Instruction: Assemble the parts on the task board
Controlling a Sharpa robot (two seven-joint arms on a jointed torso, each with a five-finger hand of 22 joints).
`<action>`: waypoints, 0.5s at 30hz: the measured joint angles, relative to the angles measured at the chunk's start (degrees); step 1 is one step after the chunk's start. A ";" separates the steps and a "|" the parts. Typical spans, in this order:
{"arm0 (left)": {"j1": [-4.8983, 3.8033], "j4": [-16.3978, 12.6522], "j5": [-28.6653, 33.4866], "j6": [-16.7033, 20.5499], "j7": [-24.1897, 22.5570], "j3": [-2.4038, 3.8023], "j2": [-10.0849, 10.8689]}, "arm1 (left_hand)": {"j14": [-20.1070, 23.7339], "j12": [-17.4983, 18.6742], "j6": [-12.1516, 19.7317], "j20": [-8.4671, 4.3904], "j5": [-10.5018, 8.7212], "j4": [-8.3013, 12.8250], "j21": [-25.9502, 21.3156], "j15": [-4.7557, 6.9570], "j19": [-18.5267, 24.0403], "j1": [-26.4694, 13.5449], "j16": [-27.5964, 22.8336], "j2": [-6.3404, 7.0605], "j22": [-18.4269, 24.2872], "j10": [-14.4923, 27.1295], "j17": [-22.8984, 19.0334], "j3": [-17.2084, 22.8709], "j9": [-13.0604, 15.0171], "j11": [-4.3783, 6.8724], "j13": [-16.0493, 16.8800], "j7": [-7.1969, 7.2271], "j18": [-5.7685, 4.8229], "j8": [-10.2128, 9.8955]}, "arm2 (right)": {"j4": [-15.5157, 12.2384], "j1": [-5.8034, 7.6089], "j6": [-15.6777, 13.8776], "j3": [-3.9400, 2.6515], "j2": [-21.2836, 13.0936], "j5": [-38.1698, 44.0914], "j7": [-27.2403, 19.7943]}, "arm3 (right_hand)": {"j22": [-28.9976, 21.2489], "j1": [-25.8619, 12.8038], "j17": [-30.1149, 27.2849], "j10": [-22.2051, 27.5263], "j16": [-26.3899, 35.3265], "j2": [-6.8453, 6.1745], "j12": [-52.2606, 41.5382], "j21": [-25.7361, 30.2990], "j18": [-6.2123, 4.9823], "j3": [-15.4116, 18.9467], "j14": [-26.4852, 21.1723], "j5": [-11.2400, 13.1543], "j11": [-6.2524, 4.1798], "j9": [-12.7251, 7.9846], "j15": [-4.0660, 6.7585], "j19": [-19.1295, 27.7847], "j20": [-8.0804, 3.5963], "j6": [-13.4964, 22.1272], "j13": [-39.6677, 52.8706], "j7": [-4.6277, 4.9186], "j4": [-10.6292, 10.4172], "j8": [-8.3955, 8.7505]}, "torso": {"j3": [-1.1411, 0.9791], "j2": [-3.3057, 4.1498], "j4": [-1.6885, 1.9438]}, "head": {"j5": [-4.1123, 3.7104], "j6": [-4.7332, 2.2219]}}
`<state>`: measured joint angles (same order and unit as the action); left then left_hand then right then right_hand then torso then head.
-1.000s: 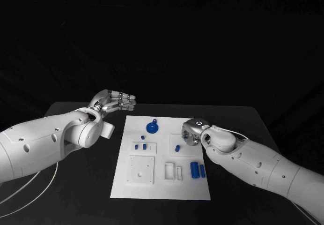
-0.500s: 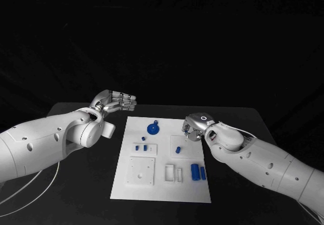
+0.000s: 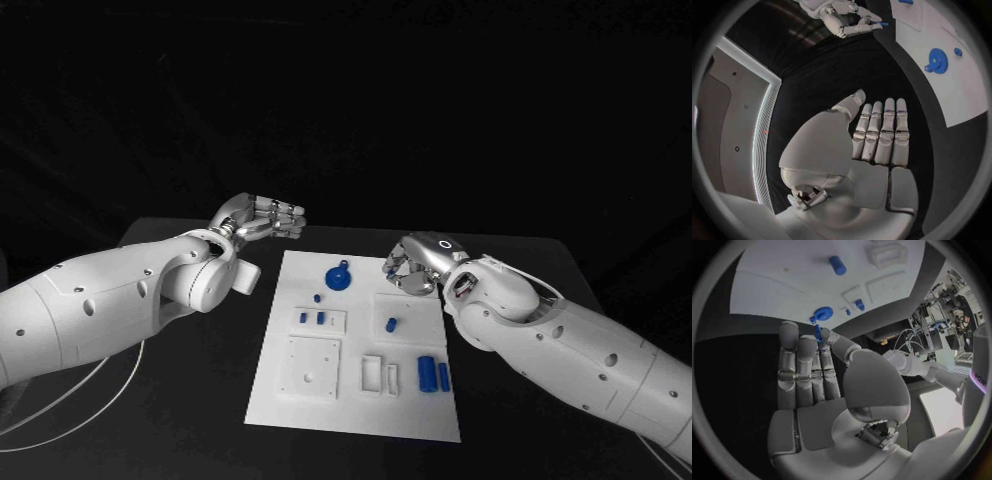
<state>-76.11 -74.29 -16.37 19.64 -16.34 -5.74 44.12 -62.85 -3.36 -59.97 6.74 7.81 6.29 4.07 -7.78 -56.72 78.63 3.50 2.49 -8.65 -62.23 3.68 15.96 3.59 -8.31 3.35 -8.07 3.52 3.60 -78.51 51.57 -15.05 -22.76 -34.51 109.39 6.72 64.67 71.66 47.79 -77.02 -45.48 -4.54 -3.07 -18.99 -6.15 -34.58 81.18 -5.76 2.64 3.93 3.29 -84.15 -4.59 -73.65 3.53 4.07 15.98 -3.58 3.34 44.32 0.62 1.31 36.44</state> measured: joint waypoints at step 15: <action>0.00 0.49 1.51 1.55 -0.20 -0.02 -1.35 | 0.00 0.00 0.00 0.00 0.00 0.00 0.00 0.00 0.00 0.00 0.00 0.00 0.23 0.00 0.00 0.00 0.00 0.00 0.00 0.00 0.00 0.00 | -1.86 -2.67 0.79 3.25 5.56 -3.78 -2.82 | 0.15 -0.21 -0.01 -0.10 0.23 -0.22 -0.24 0.69 0.00 0.19 0.03 -1.13 -0.12 -0.03 -0.04 -0.10 0.11 0.02 -0.03 -0.01 -0.18 0.05 | 0.20 0.00 0.25 | 6.36 -0.20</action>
<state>-76.11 -73.80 -14.86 21.20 -16.54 -5.76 42.77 -62.85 -3.36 -59.97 6.74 7.81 6.29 4.07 -7.78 -56.72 78.63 3.50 2.49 -8.41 -62.24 3.68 15.96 3.58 -8.31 3.35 -8.07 3.52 3.60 -80.37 48.90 -14.26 -19.51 -28.95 105.60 3.90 64.82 71.44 47.78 -77.12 -45.25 -4.76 -3.31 -18.30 -6.15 -34.39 81.20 -6.89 2.52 3.89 3.25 -84.25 -4.48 -73.62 3.50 4.05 15.80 -3.53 3.54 44.32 0.87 7.67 36.24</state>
